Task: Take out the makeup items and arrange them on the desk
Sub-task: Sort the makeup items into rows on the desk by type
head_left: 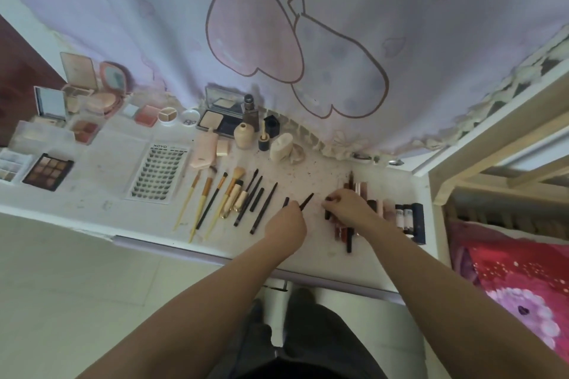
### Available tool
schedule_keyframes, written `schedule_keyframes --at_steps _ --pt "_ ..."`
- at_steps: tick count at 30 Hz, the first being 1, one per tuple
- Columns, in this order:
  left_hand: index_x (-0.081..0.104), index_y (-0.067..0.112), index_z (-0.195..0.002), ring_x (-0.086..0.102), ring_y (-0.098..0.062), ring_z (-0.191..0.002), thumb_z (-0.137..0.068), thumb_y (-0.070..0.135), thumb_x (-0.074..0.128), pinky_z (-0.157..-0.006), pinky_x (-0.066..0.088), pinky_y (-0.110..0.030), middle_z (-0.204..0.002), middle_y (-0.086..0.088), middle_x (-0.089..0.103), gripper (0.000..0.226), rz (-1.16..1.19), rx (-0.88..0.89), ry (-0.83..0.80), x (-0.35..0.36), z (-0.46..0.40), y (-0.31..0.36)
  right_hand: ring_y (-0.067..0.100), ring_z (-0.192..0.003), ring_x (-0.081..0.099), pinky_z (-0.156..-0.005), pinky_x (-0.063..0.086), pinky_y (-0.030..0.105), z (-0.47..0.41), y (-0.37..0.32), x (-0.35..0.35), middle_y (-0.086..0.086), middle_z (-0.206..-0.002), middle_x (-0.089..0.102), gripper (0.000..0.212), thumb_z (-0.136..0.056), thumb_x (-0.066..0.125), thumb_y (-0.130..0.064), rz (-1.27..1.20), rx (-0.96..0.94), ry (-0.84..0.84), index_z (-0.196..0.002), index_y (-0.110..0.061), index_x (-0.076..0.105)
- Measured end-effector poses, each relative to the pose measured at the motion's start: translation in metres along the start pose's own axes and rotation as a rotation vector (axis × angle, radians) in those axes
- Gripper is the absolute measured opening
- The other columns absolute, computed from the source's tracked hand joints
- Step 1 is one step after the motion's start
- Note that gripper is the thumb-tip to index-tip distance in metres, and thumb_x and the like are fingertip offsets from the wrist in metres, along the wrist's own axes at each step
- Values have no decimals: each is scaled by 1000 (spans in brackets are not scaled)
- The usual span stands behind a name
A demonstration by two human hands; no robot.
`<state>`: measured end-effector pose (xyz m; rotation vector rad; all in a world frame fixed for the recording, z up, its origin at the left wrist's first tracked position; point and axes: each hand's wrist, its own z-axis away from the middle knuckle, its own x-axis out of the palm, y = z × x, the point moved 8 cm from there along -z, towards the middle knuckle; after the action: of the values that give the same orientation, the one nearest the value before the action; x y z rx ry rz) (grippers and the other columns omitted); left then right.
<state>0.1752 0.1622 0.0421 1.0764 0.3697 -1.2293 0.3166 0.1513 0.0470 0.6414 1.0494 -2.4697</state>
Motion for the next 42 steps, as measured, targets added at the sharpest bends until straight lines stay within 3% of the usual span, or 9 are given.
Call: schedule_keyframes --at_steps 5,8,12,18,24,28,30,37,42 --pt "37 7 -117 60 -24 -81 -98 18 37 -62 43 -33 -99 -11 63 22 -45 -69 85 -7 -7 -11 24 -74 64 -58 52 30 4 0 28 14 -99 62 29 -91 60 -25 15 1 77 -108 -7 46" --pt "45 10 -111 61 -26 -89 -99 24 38 -66 42 -32 -103 -10 63 20 -222 -20 80 -10 -12 -11 29 -85 64 -70 53 38 1 -7 38 17 -101 62 28 -91 59 -22 64 -16 109 -108 -4 46" --pt "56 11 -113 50 -25 -111 -98 36 40 -81 45 -35 -117 -9 55 34 -378 91 124 -17 -16 -14 30 -91 59 -65 38 30 -1 -21 47 17 -100 60 28 -92 56 -19 134 -70 153 -111 -1 44" --pt "54 10 -118 48 -26 -116 -97 42 40 -85 45 -35 -122 -10 54 41 -500 139 203 -26 -24 -32 22 -79 48 -65 35 31 -4 -42 63 8 -88 51 21 -92 54 -15 158 -142 198 -107 -3 45" --pt "48 11 -119 51 -24 -112 -100 35 37 -79 45 -33 -119 -8 56 33 -476 179 242 -31 -23 -31 24 -78 56 -65 46 34 -11 -50 59 9 -89 57 20 -93 53 -19 137 -162 183 -106 -5 49" --pt "47 11 -111 52 -24 -104 -99 30 35 -75 40 -32 -112 -7 57 25 -447 303 254 -30 -16 5 29 -87 63 -80 53 46 -13 -40 14 14 -94 66 15 -93 49 -19 171 -143 239 -101 -6 54" --pt "49 11 -108 53 -25 -102 -99 31 36 -74 39 -33 -110 -7 58 26 -378 333 199 -16 -15 32 29 -95 61 -89 48 40 -14 -29 -15 13 -98 66 16 -93 47 -17 242 -113 292 -102 -6 56" --pt "48 9 -116 50 -28 -111 -97 25 36 -90 41 -39 -120 -12 55 28 -241 116 -10 32 -39 67 34 -100 60 -71 35 25 -30 -1 -42 21 -105 65 28 -95 44 -17 346 -41 217 -100 3 63" --pt "50 9 -101 57 -27 -97 -97 36 37 -72 40 -33 -105 -9 59 30 -28 57 -11 23 -39 62 29 -88 59 -70 33 25 -36 0 -42 14 -85 58 30 -96 46 -30 289 -70 157 -87 -5 59"
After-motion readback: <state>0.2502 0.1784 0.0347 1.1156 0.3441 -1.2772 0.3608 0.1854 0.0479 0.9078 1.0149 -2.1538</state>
